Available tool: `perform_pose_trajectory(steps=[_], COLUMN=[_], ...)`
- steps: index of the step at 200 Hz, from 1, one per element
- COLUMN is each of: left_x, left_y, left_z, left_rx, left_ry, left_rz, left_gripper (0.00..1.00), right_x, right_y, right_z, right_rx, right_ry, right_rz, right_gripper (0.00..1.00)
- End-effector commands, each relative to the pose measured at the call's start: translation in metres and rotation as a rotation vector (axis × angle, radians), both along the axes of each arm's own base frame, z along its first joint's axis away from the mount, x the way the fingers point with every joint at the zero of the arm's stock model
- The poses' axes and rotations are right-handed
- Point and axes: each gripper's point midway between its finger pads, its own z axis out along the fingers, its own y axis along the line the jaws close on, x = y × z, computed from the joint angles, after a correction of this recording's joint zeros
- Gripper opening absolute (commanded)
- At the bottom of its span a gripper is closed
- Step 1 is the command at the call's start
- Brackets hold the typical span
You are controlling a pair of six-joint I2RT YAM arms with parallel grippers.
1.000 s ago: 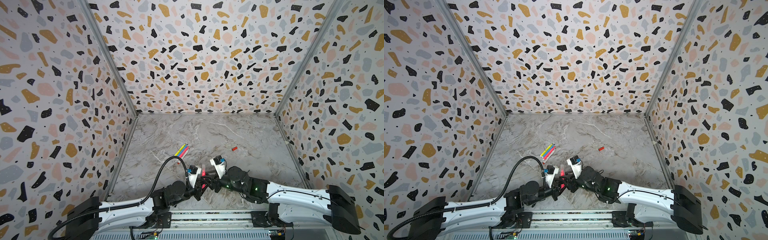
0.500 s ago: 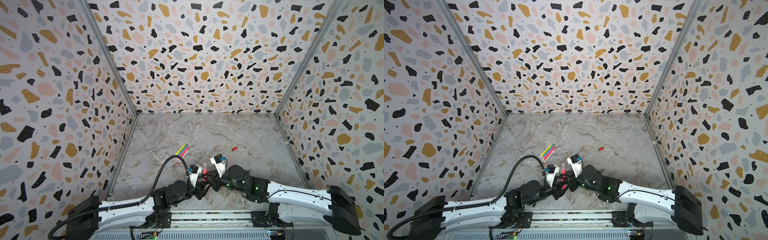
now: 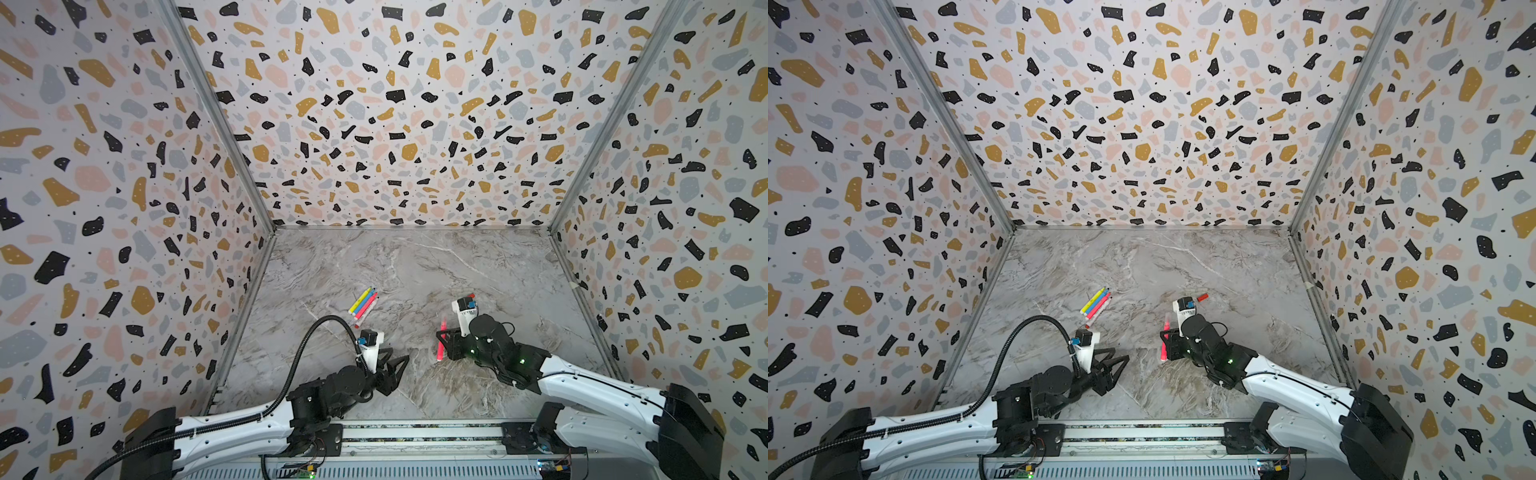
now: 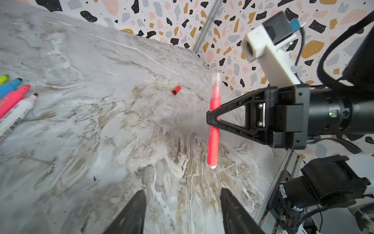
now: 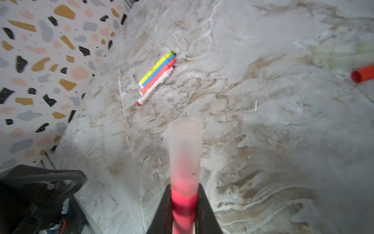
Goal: Insert the pens into the pen caps
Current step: 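Carry the capped pink marker away with the right gripper while the left withdraws, then lower the capped pink marker onto the table and open the right gripper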
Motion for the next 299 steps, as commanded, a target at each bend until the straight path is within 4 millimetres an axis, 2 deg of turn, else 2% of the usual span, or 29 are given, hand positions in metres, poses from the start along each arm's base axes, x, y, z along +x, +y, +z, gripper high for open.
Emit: perform_pose_trajectory(steps=[1, 19, 35, 51, 96, 109, 117, 133, 175, 209, 249, 299], left_x=[0.002, 0.0, -0.001, -0.002, -0.005, -0.005, -0.005, -0.006, -0.009, -0.009, -0.008, -0.007], left_y=[0.007, 0.005, 0.003, 0.002, 0.003, 0.005, 0.008, 0.011, 0.015, 0.018, 0.017, 0.016], left_z=[-0.008, -0.011, -0.012, -0.011, -0.001, 0.005, 0.002, 0.006, 0.006, 0.006, 0.007, 0.01], left_rx=[0.003, 0.011, 0.013, 0.004, -0.046, -0.064, -0.049, -0.064, -0.07, -0.076, -0.064, -0.066], left_ry=[0.013, 0.022, 0.029, 0.036, 0.045, 0.039, 0.046, 0.043, 0.048, 0.045, 0.04, 0.042], left_rz=[0.034, 0.022, 0.012, 0.007, 0.004, 0.009, 0.012, 0.018, 0.015, 0.022, 0.024, 0.023], left_gripper=[0.59, 0.59, 0.59, 0.59, 0.59, 0.59, 0.59, 0.59, 0.59, 0.59, 0.59, 0.59], right_x=[0.003, 0.02, 0.045, 0.082, 0.206, 0.232, 0.247, 0.272, 0.294, 0.306, 0.316, 0.327], right_y=[0.0, 0.009, 0.019, 0.026, 0.05, 0.057, 0.06, 0.065, 0.068, 0.058, 0.045, 0.032], right_z=[-0.022, -0.035, -0.044, -0.05, -0.044, -0.044, -0.043, -0.053, -0.069, -0.075, -0.07, -0.06], right_rx=[-0.084, -0.138, -0.17, -0.201, -0.286, -0.3, -0.306, -0.331, -0.363, -0.385, -0.387, -0.393], right_ry=[0.055, 0.079, 0.088, 0.106, 0.118, 0.11, 0.1, 0.121, 0.122, 0.132, 0.128, 0.122], right_rz=[0.031, 0.052, 0.062, 0.048, 0.0, -0.011, -0.023, -0.038, -0.063, -0.13, -0.192, -0.238], right_gripper=[0.12, 0.12, 0.11, 0.1, 0.08, 0.08, 0.08, 0.08, 0.09, 0.1, 0.15, 0.16])
